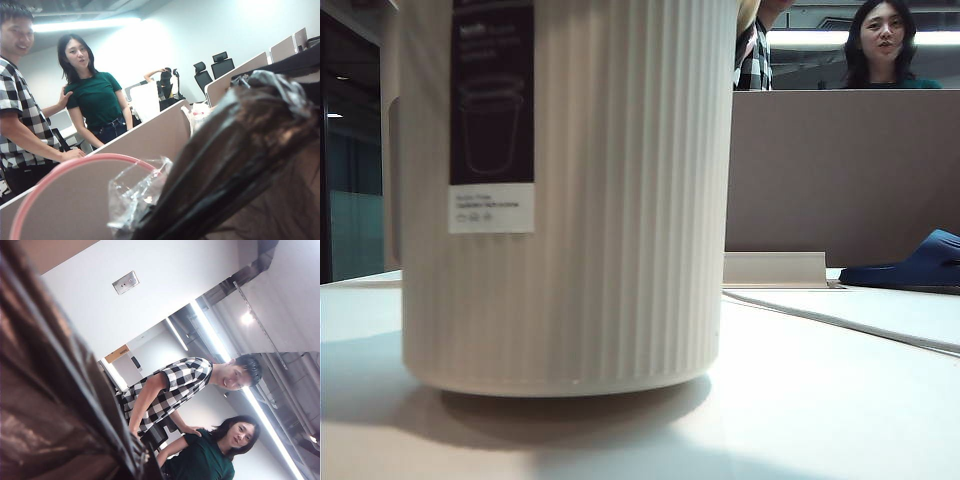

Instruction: Open the ring lid of the trash can, pull out the black garbage bag inside, and place it on the table.

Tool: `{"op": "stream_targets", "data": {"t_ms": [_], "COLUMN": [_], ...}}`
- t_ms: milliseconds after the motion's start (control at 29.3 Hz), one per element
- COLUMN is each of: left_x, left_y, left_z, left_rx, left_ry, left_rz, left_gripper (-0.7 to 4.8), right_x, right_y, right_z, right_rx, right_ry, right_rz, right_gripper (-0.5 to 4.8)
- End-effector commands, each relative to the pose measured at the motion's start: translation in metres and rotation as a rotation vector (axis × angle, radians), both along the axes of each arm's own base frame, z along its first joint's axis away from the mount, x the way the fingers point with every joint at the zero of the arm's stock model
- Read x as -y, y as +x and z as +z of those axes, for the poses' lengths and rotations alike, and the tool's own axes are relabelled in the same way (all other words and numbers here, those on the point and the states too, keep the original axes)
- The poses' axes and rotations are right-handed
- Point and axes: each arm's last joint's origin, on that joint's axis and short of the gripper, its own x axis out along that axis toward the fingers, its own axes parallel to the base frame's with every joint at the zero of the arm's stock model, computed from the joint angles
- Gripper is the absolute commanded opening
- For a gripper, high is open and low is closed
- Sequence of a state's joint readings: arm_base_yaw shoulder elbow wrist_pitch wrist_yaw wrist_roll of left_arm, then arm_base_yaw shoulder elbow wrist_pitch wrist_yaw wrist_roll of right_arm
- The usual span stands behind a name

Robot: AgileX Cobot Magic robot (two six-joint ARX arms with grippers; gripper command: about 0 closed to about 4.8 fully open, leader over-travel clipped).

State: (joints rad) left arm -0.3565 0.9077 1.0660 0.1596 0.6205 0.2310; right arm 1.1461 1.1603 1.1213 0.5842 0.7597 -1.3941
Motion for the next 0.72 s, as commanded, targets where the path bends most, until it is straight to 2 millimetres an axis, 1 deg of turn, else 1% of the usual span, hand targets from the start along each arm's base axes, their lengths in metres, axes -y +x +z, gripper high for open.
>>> {"op": "stream_targets", "data": {"t_ms": [34, 102, 716], "left_x": [-0.0009, -0.0008, -0.0016], "left_y": [-0.0021, -0.0012, -0.0029], "left_z": [0.0019, 0.0000, 0.0034], "left_rx": [-0.003, -0.017, 0.009], "left_ry": [-0.001, 0.007, -0.012], "left_rz": [0.000, 0.011, 0.015], "left_gripper": [-0.06, -0.06, -0.06], "right_x": [0.0014, 0.0004, -0.0007], "right_y": [-0.0012, -0.0008, -0.0009], "right_z": [0.0024, 0.0008, 0.0003], "right_rx": [-0.001, -0.010, -0.003], "right_ry": [0.007, -0.010, -0.020], "right_rz": [0.003, 0.004, 0.022], "right_gripper": [-0.02, -0.02, -0.02]}}
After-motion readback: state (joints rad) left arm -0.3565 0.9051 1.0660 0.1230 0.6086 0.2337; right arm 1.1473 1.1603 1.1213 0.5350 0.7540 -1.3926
